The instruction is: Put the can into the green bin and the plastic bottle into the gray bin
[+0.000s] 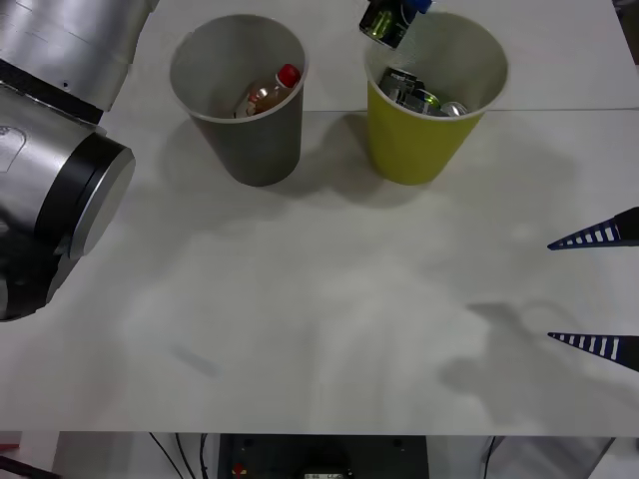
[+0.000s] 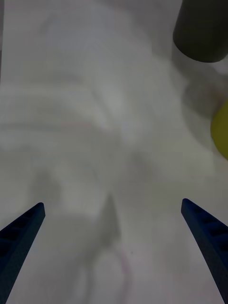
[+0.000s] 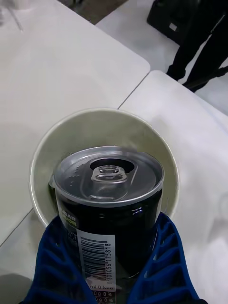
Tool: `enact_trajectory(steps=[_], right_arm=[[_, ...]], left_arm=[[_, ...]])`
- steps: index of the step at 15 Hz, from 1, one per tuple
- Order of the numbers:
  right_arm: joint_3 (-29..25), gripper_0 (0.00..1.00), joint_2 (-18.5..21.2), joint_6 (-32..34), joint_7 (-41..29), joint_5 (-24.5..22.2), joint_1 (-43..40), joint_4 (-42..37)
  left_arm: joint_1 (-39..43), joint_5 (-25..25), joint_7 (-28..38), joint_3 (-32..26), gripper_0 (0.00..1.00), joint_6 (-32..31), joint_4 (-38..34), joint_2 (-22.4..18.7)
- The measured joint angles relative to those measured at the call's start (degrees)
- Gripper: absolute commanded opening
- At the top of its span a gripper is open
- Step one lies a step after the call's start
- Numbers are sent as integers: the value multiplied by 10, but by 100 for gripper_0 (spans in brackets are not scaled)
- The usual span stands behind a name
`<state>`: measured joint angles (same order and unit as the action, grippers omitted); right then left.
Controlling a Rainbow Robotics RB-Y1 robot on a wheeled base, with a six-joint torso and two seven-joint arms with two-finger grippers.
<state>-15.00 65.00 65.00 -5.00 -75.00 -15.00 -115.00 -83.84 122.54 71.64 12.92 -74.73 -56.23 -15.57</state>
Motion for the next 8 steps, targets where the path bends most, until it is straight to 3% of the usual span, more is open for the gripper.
enact_trajectory(steps=[3, 8], right_arm=[[0, 100, 0, 0, 0, 0, 0, 0], [0, 100, 0, 0, 0, 0, 0, 0]], left_arm=[[-4, 14, -2, 7, 0, 58, 33, 25], [-4, 34, 1, 84, 0, 134, 71, 57]])
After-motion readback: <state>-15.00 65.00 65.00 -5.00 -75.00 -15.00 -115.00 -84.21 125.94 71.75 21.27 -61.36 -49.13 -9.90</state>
